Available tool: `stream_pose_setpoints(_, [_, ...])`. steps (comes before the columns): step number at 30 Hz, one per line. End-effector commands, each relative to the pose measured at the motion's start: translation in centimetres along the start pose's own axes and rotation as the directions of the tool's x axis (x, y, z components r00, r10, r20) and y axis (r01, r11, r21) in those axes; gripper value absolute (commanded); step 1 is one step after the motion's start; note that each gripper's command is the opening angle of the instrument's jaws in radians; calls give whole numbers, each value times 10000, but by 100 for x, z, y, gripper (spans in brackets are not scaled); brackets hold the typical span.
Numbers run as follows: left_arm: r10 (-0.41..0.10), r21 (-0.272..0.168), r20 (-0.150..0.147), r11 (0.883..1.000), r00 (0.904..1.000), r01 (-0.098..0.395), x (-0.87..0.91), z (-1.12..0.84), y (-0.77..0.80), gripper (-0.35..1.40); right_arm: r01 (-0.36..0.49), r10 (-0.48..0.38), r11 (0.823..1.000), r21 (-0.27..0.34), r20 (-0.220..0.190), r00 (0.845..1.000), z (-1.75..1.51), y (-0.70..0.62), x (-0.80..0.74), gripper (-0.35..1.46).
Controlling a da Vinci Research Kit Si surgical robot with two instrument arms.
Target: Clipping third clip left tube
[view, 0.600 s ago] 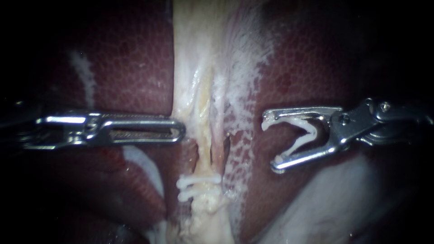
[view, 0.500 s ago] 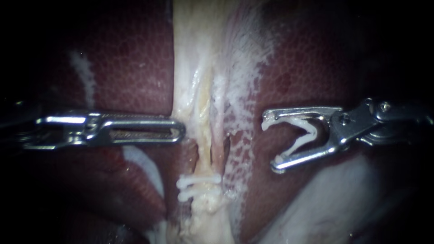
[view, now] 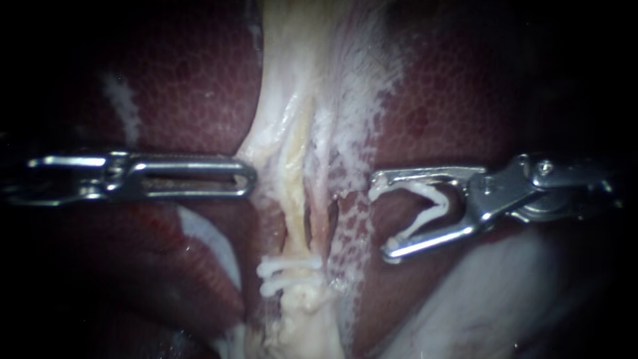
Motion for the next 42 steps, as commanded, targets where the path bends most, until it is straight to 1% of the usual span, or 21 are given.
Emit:
stream_pose_setpoints(1, [60, 12, 56, 10000, 10000, -60, -1, -2, -2, -35, -35, 35, 10000, 38, 13, 10000, 6, 1, -4, 60])
stream_pose_setpoints(4, [51, -1, 91, 10000, 9999, -51, -2, -4, -8, -35, -183, 183, 9998, 117, 9, 9998, 28, 6, -16, 60])
stream_pose_setpoints(7, [58, -24, 100, 10000, 9999, -58, -1, -4, -12, -35, -232, 232, 9994, 261, 5, 9997, 48, 11, -23, 60])
stream_pose_setpoints(11, [58, -35, 104, 10000, 9999, -58, -1, -5, -14, -35, -261, 261, 9989, 377, 2, 9997, 68, 13, -25, 60])
stream_pose_setpoints(19, [61, -46, 108, 10000, 9999, -60, 0, -6, -17, -35, -257, 257, 9990, 354, -14, 9997, 94, 23, -19, 60])
stream_pose_setpoints(27, [61, -89, 123, 9999, 9999, -60, 0, -7, -20, -35, -262, 263, 9988, 416, -24, 9997, 105, 27, -15, 60])
stream_pose_setpoints(34, [67, -95, 126, 9999, 9999, -66, 1, -6, -20, -35, -657, 663, 9932, 961, -31, 9978, 117, 23, -9, 59])
stream_pose_setpoints(38, [68, -93, 125, 9999, 9999, -67, 1, -6, -19, -35, -839, 848, 9876, 1329, -10, 9964, 124, 18, -4, 58])
stream_pose_setpoints(42, [70, -88, 123, 9999, 9999, -69, 1, -6, -19, -35, -954, 966, 9820, 1628, 6, 9953, 124, 15, 3, 54])
